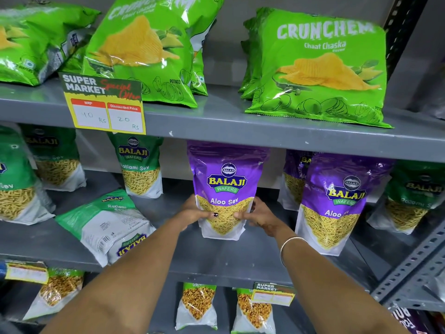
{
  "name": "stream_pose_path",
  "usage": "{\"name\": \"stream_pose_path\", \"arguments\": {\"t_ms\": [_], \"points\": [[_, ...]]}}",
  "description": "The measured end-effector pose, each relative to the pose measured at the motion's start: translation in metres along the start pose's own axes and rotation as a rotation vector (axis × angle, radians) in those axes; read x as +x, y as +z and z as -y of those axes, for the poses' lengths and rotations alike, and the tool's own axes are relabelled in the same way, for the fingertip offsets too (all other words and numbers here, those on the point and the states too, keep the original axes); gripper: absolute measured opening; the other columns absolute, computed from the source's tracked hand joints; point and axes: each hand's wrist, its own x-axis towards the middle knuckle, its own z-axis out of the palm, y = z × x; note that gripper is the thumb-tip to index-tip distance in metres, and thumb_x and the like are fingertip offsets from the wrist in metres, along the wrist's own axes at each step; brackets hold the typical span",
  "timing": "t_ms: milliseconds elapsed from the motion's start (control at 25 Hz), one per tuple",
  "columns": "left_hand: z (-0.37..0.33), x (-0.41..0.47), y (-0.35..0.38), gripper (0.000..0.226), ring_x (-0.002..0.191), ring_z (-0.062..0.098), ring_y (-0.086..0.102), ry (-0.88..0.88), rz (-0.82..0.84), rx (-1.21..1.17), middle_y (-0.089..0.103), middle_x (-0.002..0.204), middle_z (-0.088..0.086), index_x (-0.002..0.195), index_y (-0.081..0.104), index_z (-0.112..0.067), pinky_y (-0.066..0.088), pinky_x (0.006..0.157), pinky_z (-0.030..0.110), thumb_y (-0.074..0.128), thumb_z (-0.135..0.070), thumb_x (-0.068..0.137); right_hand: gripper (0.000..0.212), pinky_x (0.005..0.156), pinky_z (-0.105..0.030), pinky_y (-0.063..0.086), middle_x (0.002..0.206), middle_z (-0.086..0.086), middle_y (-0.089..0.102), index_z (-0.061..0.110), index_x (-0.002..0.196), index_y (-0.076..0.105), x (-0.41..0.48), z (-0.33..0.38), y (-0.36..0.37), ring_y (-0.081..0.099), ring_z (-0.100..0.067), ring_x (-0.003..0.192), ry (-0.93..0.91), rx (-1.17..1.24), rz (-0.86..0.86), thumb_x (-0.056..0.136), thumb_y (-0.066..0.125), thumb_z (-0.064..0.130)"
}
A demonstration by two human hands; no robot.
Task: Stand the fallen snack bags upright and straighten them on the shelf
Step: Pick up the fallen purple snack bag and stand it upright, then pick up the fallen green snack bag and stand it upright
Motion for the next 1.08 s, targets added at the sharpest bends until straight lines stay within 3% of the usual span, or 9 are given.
{"name": "stream_pose_path", "arguments": {"t_ms": [160, 240, 400, 480, 560, 680, 760, 880, 1080], "points": [[0.004, 0.006, -0.001, 0.054, 0.113, 0.029, 0.061, -0.002, -0.01, 0.035, 0.066, 0.118, 0.012, 0.116, 0.054, -0.008, 0.049, 0.085, 0.033, 0.078, -0.001, 0.068, 0.07, 0.057, -0.015, 0.05, 0.128, -0.018, 0.059, 0.001, 0.128, 0.042, 0.008, -0.009, 0.004, 0.059, -0.021, 0.1, -0.03, -0.03, -0.075, 0.068, 0.077, -0.004], [0.001, 0.003, 0.0, 0.057, 0.114, 0.025, 0.059, -0.014, 0.009, 0.055, 0.064, 0.121, 0.01, 0.122, 0.05, -0.007, 0.049, 0.077, 0.03, 0.076, -0.001, 0.071, 0.071, 0.056, -0.014, 0.049, 0.128, -0.016, 0.059, 0.002, 0.128, 0.044, 0.005, -0.003, 0.003, 0.057, -0.022, 0.105, -0.017, -0.032, -0.043, 0.066, 0.078, 0.001], [-0.005, -0.009, -0.005, 0.067, 0.123, 0.026, 0.051, -0.058, -0.001, 0.065, 0.055, 0.135, 0.01, 0.132, 0.039, -0.007, 0.041, 0.083, 0.031, 0.075, -0.008, 0.075, 0.048, 0.049, -0.018, 0.042, 0.111, -0.005, 0.066, 0.009, 0.121, 0.054, 0.0, 0.006, -0.003, 0.058, -0.018, 0.093, 0.129, -0.249, 0.067, 0.077, 0.073, 0.013], [-0.007, -0.015, -0.015, 0.067, 0.127, 0.028, 0.049, -0.066, -0.077, 0.121, 0.052, 0.137, 0.014, 0.135, 0.04, -0.006, 0.04, 0.087, 0.032, 0.073, -0.015, 0.077, 0.022, 0.036, -0.016, 0.04, 0.071, -0.006, 0.07, 0.008, 0.1, 0.06, 0.001, 0.005, -0.011, 0.061, -0.014, 0.056, 0.307, -0.436, 0.098, 0.08, 0.069, 0.014], [-0.008, -0.024, -0.038, 0.052, 0.122, 0.031, 0.055, -0.035, -0.215, 0.224, 0.059, 0.129, 0.019, 0.127, 0.052, -0.002, 0.044, 0.076, 0.027, 0.069, -0.019, 0.081, 0.015, 0.035, -0.017, 0.046, 0.045, -0.006, 0.059, 0.008, 0.077, 0.059, 0.004, 0.01, -0.011, 0.057, -0.017, 0.033, 0.526, -0.584, 0.191, 0.078, 0.07, 0.018], [-0.002, -0.039, -0.096, 0.029, 0.11, 0.034, 0.063, -0.067, -0.408, 0.426, 0.068, 0.106, 0.023, 0.102, 0.066, 0.001, 0.045, 0.069, 0.028, 0.063, -0.022, 0.085, 0.019, 0.052, -0.026, 0.058, 0.062, -0.009, 0.07, 0.009, 0.076, 0.061, 0.01, 0.029, 0.02, 0.071, -0.022, 0.053, 0.708, -0.665, 0.47, 0.086, 0.06, 0.025], [0.007, -0.049, -0.142, 0.041, 0.111, 0.033, 0.063, -0.187, -0.467, 0.535, 0.066, 0.117, 0.022, 0.115, 0.062, 0.002, 0.049, 0.087, 0.034, 0.06, -0.028, 0.087, 0.024, 0.061, -0.028, 0.057, 0.076, -0.006, 0.069, 0.013, 0.078, 0.057, 0.012, 0.045, 0.063, 0.072, -0.016, 0.06, 0.696, -0.702, 0.588, 0.093, 0.049, 0.029], [0.033, -0.063, -0.198, 0.053, 0.128, 0.029, 0.052, -0.324, -0.461, 0.63, 0.052, 0.14, 0.016, 0.135, 0.047, -0.005, 0.041, 0.103, 0.033, 0.052, -0.034, 0.091, 0.024, 0.053, -0.023, 0.046, 0.075, -0.001, 0.057, 0.021, 0.077, 0.053, 0.024, 0.058, 0.132, 0.061, -0.01, 0.058, 0.538, -0.68, 0.5, 0.096, 0.043, 0.031], [0.085, -0.066, -0.264, 0.062, 0.13, 0.037, 0.046, -0.472, -0.254, -0.105, 0.044, 0.144, 0.02, 0.139, 0.042, -0.004, 0.048, 0.088, 0.047, 0.06, -0.031, 0.086, 0.027, 0.043, -0.014, 0.028, 0.035, 0.012, 0.042, 0.012, 0.071, 0.055, 0.05, 0.071, 0.24, 0.041, 0.001, 0.041, 0.188, -0.494, 0.129, 0.092, 0.053, 0.03]]}}
